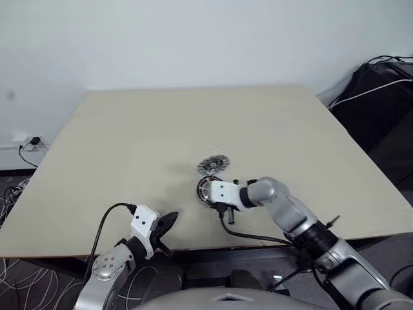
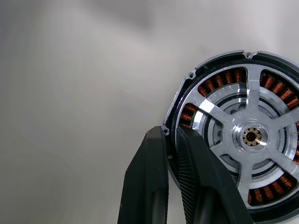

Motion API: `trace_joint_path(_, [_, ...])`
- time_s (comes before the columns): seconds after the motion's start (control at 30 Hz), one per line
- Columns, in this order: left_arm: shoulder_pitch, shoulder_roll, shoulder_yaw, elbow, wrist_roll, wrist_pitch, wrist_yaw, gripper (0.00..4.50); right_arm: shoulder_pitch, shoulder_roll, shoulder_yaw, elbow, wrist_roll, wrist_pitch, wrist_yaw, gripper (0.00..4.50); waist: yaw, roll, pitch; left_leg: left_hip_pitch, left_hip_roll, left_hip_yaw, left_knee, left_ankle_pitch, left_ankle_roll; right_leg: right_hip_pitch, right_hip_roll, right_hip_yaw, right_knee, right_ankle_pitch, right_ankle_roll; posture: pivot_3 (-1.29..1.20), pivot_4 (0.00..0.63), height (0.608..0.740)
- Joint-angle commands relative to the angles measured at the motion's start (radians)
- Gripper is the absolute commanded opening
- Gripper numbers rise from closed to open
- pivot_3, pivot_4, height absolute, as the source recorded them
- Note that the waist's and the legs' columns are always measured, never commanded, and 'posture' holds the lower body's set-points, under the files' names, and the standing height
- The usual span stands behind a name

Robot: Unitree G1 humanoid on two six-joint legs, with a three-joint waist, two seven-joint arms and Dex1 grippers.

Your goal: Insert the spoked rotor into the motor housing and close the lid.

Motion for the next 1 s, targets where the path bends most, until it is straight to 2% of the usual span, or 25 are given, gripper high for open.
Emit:
trace_joint_path(0.03, [-0.012, -0.012, -0.006, -0.010, -0.010, -0.019, -0.002, 0.00, 0.091, -0.029, -0.106, -0.255, 0.099, 0.145, 0.005, 0.05, 0.006, -0.001, 0.001, 0.000, 0.000, 0.000, 0.000, 0.000, 0.000, 0.000, 0.000, 0.000, 0.000, -0.001, 0.001, 0.00, 0.000, 0.740])
trace_joint_path(0.13, [-0.019, -0.012, -0.010, -0.004, -0.010, -0.017, -0.008, 0.00, 0.155, -0.025, -0.151, -0.375, 0.153, 0.286, -0.026, 0.05, 0.007, -0.002, 0.002, -0.001, 0.001, 0.000, -0.001, -0.001, 0.000, -0.001, -0.001, 0.000, 0.000, -0.002, 0.001, 0.00, 0.000, 0.740])
trace_joint_path(0.27, [-0.032, -0.009, -0.013, 0.008, -0.014, -0.015, -0.018, 0.00, 0.211, 0.063, -0.226, -0.499, 0.205, 0.555, -0.150, 0.05, 0.008, -0.003, 0.003, -0.001, 0.001, 0.000, 0.000, -0.001, 0.000, 0.000, -0.002, 0.000, 0.000, -0.002, 0.001, 0.00, 0.000, 0.740])
trace_joint_path(0.57, [-0.057, -0.004, -0.015, 0.025, -0.018, -0.008, -0.037, 0.00, 0.186, 0.228, -0.272, -0.543, 0.263, 0.896, -0.384, 0.05, 0.008, -0.003, 0.004, -0.002, 0.001, 0.000, 0.001, -0.001, 0.000, -0.002, -0.003, 0.000, 0.000, -0.002, 0.001, 0.00, 0.000, 0.740])
trace_joint_path(0.83, [-0.033, -0.002, -0.017, -0.015, -0.017, 0.007, -0.024, 0.00, 0.110, 0.412, -0.366, -0.487, 0.313, 1.077, -0.537, 0.05, 0.004, -0.001, 0.005, -0.003, 0.001, 0.000, -0.001, -0.001, 0.000, -0.003, -0.001, 0.000, 0.000, -0.002, 0.001, 0.00, 0.000, 0.740])
trace_joint_path(1.0, [-0.019, -0.001, -0.016, -0.040, -0.018, 0.019, -0.015, 0.00, 0.069, 0.496, -0.380, -0.428, 0.311, 1.081, -0.632, 0.05, -0.004, 0.001, 0.006, -0.003, 0.001, 0.000, -0.001, -0.001, 0.000, -0.003, -0.001, 0.000, 0.000, -0.002, 0.001, 0.00, 0.000, 0.740])
